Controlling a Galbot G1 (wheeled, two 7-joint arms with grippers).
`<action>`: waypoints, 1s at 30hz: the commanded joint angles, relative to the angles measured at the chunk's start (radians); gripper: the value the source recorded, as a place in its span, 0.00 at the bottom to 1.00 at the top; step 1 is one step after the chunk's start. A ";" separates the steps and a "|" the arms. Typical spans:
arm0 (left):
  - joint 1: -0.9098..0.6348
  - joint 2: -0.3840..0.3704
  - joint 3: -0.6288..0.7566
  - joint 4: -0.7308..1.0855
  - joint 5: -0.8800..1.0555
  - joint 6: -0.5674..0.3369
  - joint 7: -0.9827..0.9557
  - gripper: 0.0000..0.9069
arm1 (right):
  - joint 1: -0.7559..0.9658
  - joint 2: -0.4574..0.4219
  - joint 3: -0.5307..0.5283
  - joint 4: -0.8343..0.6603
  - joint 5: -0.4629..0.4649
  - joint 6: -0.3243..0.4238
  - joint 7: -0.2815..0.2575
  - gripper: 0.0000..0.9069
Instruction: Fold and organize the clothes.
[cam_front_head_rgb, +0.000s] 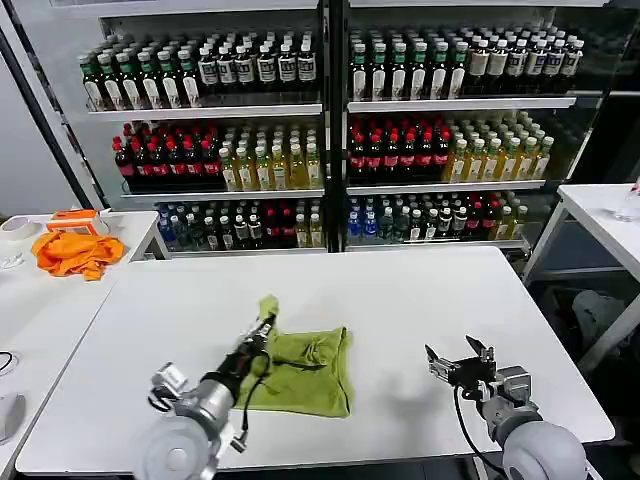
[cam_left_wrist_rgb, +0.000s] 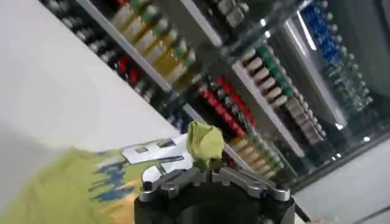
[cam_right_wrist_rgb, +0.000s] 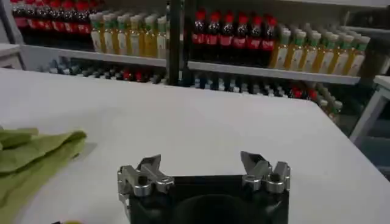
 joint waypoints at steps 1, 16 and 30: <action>-0.047 -0.024 0.153 0.102 0.111 0.010 0.029 1.00 | 0.001 -0.001 0.001 0.001 0.000 0.000 0.000 1.00; -0.025 -0.033 0.091 0.045 0.268 0.009 0.076 1.00 | -0.011 0.017 0.000 0.009 -0.012 -0.002 -0.001 1.00; 0.158 0.074 -0.139 0.033 0.414 0.058 0.057 1.00 | -0.009 0.035 0.000 -0.003 -0.025 0.007 -0.009 1.00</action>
